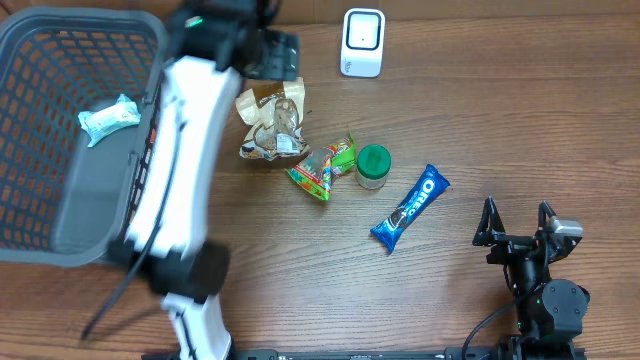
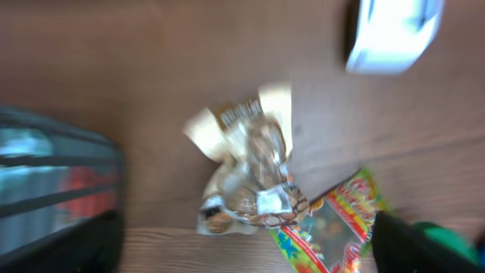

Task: Scan the item barcode
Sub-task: 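Release the bread bag left of the gummy bag, then reach the left gripper into the basket toward the mint-green pack, then align and close the left gripper on the mint-green pack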

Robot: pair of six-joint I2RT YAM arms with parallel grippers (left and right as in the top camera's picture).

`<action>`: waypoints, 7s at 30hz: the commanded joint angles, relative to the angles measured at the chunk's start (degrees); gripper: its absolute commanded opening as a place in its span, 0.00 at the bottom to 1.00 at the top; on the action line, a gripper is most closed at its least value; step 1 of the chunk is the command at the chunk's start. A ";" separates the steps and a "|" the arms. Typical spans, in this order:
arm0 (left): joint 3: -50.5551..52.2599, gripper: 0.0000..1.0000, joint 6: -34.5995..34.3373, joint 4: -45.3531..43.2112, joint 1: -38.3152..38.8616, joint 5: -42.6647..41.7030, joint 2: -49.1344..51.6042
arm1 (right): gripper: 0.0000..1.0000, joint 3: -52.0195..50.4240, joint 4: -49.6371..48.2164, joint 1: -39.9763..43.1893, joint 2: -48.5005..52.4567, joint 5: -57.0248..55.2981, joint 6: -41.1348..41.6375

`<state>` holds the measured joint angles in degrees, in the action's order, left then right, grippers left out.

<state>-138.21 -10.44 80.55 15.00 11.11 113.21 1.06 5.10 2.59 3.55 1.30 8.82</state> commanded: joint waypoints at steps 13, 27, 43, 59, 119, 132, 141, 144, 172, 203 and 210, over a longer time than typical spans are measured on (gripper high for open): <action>-0.79 0.99 0.61 1.16 -20.55 7.28 -14.86 | 1.00 -0.59 -0.44 0.00 -0.02 0.31 0.20; -0.79 1.00 -4.81 2.16 -38.27 1.90 0.57 | 1.00 -0.59 -0.44 0.00 -0.02 0.31 0.17; -0.79 1.00 10.71 -1.36 -38.27 -0.28 19.04 | 1.00 -0.59 -0.42 0.00 -0.02 0.28 0.17; -0.68 1.00 30.21 -10.47 -38.51 -10.80 20.28 | 1.00 -0.59 -0.42 0.00 -0.02 0.31 0.17; 25.24 1.00 49.29 -34.12 -43.36 -19.45 20.31 | 1.00 -0.59 -0.44 0.00 -0.02 0.31 0.20; 26.03 1.00 49.27 -35.89 -43.39 -17.16 21.38 | 1.00 -0.59 -0.44 0.00 -0.02 0.33 0.20; 26.05 1.00 49.24 -37.90 -43.39 -16.48 22.47 | 1.00 -0.59 -0.46 0.00 -0.02 0.33 0.22; 26.03 1.00 49.27 -38.23 -43.39 -16.48 22.47 | 1.00 -0.59 -0.46 0.00 -0.02 0.33 0.22; 26.32 0.69 49.00 -34.21 -42.95 -17.14 27.98 | 1.00 -0.59 -0.44 0.00 -0.02 0.31 0.20; 26.29 0.93 44.83 -31.32 -42.93 -18.05 28.55 | 1.00 -0.59 -0.46 0.00 -0.02 0.33 0.20; 26.29 0.77 44.44 -32.06 -42.69 -19.78 28.55 | 1.00 -0.59 -0.46 0.00 -0.02 0.33 0.20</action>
<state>-112.20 34.65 48.58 -28.49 -6.94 133.64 1.06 5.10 2.59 3.55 1.30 8.80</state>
